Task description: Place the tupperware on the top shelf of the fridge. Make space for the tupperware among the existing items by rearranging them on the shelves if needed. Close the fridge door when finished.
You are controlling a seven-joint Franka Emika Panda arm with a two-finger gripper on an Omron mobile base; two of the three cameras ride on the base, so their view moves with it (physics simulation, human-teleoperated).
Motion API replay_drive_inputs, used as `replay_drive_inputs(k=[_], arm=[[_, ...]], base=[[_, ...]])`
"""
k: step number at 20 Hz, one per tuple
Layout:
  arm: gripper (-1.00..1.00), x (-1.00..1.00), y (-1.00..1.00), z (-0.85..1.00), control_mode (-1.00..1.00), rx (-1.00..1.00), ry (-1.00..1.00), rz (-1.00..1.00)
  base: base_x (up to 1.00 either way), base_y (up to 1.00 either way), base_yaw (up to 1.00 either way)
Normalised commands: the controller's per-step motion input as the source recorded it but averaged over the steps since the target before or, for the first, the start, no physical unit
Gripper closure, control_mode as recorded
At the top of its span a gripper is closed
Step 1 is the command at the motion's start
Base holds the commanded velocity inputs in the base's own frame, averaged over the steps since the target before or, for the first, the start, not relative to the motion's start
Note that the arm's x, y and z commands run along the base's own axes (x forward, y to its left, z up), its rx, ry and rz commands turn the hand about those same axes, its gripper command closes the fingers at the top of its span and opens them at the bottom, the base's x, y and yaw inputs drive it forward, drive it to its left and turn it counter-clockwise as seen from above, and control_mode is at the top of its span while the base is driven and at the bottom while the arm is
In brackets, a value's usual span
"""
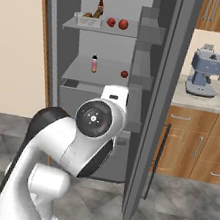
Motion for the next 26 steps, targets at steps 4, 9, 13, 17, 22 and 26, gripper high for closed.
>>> replay_drive_inputs(k=[4, 9, 13, 17, 22, 26], arm=[[-1.00, 0.23, -0.78, 0.00, -1.00, 0.09, 0.00, 0.00], [-1.00, 0.29, -0.78, 0.00, -1.00, 0.12, 0.00, 0.00], [-1.00, 0.50, -0.46, 0.00, -1.00, 0.14, 0.03, 0.01], [-1.00, 0.73, -0.10, 0.00, -1.00, 0.08, 0.06, 0.12], [-1.00, 0.58, -0.28, 0.00, -1.00, 0.11, 0.03, 0.14], [-1.00, 0.33, -0.53, 0.00, -1.00, 0.14, 0.00, 0.11]], base=[[0.00, 0.00, 0.00], [0.00, 0.00, 0.00], [0.00, 0.00, 0.00], [0.00, 0.00, 0.00], [0.00, 0.00, 0.00], [0.00, 0.00, 0.00]])
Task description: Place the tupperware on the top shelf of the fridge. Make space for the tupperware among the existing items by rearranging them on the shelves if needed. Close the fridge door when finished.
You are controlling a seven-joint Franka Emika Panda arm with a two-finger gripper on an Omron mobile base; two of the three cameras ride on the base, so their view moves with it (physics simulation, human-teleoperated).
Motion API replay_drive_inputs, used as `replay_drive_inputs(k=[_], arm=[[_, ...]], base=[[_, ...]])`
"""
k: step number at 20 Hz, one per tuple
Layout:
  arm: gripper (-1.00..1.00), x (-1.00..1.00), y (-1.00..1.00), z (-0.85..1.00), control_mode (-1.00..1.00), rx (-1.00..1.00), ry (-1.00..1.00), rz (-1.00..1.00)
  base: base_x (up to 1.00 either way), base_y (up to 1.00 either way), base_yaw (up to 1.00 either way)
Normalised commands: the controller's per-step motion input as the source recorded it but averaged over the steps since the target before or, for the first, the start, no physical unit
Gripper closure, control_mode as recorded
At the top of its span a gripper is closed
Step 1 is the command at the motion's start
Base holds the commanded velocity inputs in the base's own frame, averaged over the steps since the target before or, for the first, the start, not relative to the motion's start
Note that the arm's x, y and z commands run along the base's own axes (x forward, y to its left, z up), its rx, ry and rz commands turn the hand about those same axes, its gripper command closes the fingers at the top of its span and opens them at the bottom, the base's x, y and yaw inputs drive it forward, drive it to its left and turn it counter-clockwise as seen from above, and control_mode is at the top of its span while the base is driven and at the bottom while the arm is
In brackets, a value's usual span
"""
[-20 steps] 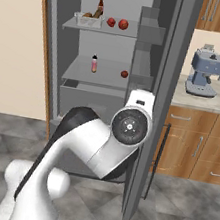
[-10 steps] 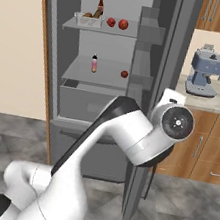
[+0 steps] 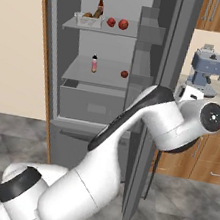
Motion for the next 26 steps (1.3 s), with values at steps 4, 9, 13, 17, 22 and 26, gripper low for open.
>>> replay_drive_inputs(k=[4, 9, 13, 17, 22, 26], arm=[[-1.00, 0.34, -0.44, -0.01, -1.00, 0.16, 0.00, 0.15], [-1.00, 0.46, -0.13, -0.30, -1.00, 0.15, 0.00, 0.25], [-1.00, 0.54, 0.00, -0.39, -1.00, 0.17, -0.06, 0.30], [-1.00, 0.57, 0.00, -0.29, -1.00, 0.20, -0.11, 0.30], [-1.00, 0.45, 0.03, -0.21, -1.00, 0.18, -0.15, 0.29], [-1.00, 0.08, 0.38, -0.19, -1.00, 0.09, -0.18, 0.32]], base=[[0.00, 0.00, 0.00], [0.00, 0.00, 0.00], [0.00, 0.00, 0.00], [0.00, 0.00, 0.00], [0.00, 0.00, 0.00], [0.00, 0.00, 0.00]])
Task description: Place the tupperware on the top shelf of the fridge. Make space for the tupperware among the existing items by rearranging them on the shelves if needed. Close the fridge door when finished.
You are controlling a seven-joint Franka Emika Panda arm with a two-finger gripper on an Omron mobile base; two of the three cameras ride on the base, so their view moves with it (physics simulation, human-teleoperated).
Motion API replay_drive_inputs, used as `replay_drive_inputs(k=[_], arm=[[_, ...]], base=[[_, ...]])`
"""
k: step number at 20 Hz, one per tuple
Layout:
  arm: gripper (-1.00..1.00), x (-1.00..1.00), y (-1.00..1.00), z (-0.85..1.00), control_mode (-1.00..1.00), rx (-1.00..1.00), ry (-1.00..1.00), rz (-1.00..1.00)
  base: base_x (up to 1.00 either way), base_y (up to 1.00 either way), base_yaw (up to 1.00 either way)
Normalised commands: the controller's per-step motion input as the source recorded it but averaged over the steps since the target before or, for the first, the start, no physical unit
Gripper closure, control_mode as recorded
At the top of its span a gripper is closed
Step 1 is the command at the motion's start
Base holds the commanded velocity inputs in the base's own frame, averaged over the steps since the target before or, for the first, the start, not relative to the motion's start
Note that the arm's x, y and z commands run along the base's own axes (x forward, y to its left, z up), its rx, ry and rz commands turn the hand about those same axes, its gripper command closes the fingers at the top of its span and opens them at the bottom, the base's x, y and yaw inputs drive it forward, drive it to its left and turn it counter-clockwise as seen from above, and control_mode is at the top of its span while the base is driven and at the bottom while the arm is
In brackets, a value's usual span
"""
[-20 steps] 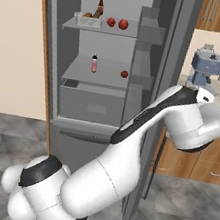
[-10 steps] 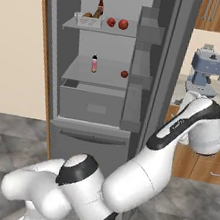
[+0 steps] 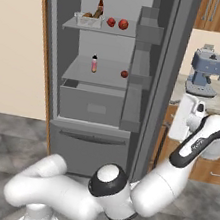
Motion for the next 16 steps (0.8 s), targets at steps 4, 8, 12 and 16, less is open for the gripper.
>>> replay_drive_inputs(k=[4, 8, 12, 16], arm=[[-1.00, 0.00, 0.71, -0.09, -1.00, 0.03, -0.23, 0.33], [-1.00, -0.08, 0.95, 0.00, -1.00, 0.00, -0.33, 0.29], [-1.00, -0.45, 1.00, -0.02, -1.00, 0.00, -0.40, 0.16], [-1.00, -0.64, 1.00, 0.00, -1.00, 0.00, -0.41, -0.04]], base=[[0.00, 0.00, 0.00], [0.00, 0.00, 0.00], [0.00, 0.00, 0.00], [0.00, 0.00, 0.00]])
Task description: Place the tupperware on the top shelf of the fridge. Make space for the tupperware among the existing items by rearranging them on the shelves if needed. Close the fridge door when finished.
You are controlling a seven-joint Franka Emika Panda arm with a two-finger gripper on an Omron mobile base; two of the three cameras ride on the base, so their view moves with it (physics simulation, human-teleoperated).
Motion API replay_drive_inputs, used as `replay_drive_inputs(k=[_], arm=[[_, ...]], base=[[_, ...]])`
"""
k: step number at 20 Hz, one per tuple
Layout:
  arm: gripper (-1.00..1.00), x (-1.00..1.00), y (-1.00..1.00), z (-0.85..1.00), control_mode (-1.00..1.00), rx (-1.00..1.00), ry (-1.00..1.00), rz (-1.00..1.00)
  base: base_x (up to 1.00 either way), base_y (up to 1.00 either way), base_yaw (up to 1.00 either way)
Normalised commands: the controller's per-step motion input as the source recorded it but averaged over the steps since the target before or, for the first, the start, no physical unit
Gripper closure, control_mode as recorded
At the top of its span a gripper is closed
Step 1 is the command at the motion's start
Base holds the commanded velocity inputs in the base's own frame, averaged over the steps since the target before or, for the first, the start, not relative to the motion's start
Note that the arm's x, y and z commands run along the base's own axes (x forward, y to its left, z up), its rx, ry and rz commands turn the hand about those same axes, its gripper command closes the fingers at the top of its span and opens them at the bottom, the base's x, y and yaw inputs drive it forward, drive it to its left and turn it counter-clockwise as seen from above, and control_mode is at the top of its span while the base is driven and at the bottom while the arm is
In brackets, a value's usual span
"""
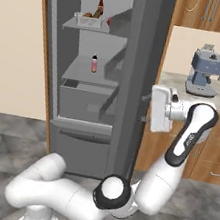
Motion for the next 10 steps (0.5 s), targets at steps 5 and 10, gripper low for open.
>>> replay_drive_inputs(k=[5, 10], arm=[[-1.00, -0.19, 0.99, 0.22, -1.00, 0.00, -0.37, -0.20], [-1.00, 0.00, 0.77, 0.71, -1.00, 0.00, -0.25, -0.31]], base=[[0.00, 0.00, 0.00], [0.00, 0.00, 0.00]])
